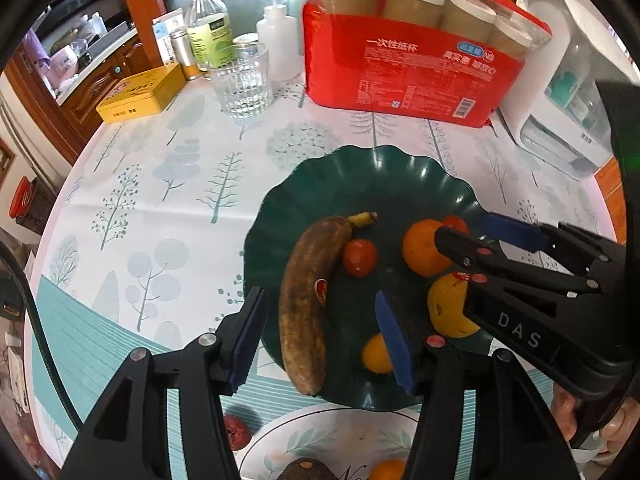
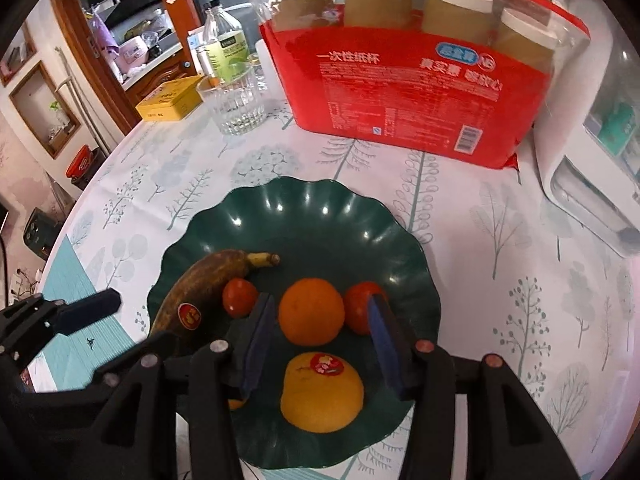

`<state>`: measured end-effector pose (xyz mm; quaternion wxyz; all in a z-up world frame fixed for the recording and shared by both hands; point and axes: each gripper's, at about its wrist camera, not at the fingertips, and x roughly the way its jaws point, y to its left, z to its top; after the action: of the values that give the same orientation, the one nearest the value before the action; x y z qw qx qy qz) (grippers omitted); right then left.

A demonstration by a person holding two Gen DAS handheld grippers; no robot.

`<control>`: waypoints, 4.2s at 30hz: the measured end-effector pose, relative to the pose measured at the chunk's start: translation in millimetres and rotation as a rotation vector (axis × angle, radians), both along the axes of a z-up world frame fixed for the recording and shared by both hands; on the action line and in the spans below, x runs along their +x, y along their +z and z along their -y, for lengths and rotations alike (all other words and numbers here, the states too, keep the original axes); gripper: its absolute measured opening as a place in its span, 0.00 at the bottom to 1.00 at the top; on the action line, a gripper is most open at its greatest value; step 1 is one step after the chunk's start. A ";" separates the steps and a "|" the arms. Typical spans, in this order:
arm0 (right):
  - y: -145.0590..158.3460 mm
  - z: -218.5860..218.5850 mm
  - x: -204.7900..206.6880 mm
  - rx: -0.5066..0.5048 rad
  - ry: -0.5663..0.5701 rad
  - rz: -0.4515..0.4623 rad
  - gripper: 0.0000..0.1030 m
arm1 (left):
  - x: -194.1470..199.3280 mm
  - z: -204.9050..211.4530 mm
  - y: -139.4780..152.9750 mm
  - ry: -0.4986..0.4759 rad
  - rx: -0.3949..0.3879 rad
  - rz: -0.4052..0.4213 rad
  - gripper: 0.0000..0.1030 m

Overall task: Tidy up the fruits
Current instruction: 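Lower the orange onto the green plate and open the left tool while the right tool releases the tangerine, then withdraw both open tools from the green plate back to the white plate, then grasp the dark avocado with the left tool while the right tool grasps a red pomegranate, then carry the avocado in the left tool while the right tool carries the pomegranate to the green plate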

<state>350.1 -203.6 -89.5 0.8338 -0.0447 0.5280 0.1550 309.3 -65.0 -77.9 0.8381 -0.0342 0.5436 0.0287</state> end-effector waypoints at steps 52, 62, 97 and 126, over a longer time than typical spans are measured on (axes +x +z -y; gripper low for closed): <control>145.4 -36.8 -225.1 -0.008 -0.218 0.167 0.56 | -173.7 -92.4 159.3 -0.193 -0.084 0.266 0.89; 99.6 -28.1 -260.5 -0.078 -0.321 0.137 0.56 | -178.9 -64.6 95.3 -0.351 -0.042 0.181 0.89; -51.1 14.7 -270.7 0.000 -0.498 -0.074 0.42 | -151.5 -20.9 -73.1 -0.271 -0.112 -0.099 0.82; -2.9 -14.1 -268.4 0.021 -0.329 0.017 0.31 | -180.3 -31.3 -24.7 -0.302 -0.138 -0.088 0.57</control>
<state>81.8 -189.5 -92.4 0.8529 0.0496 0.5193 0.0215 129.1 -33.8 -102.6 0.8040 -0.0082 0.5793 -0.1337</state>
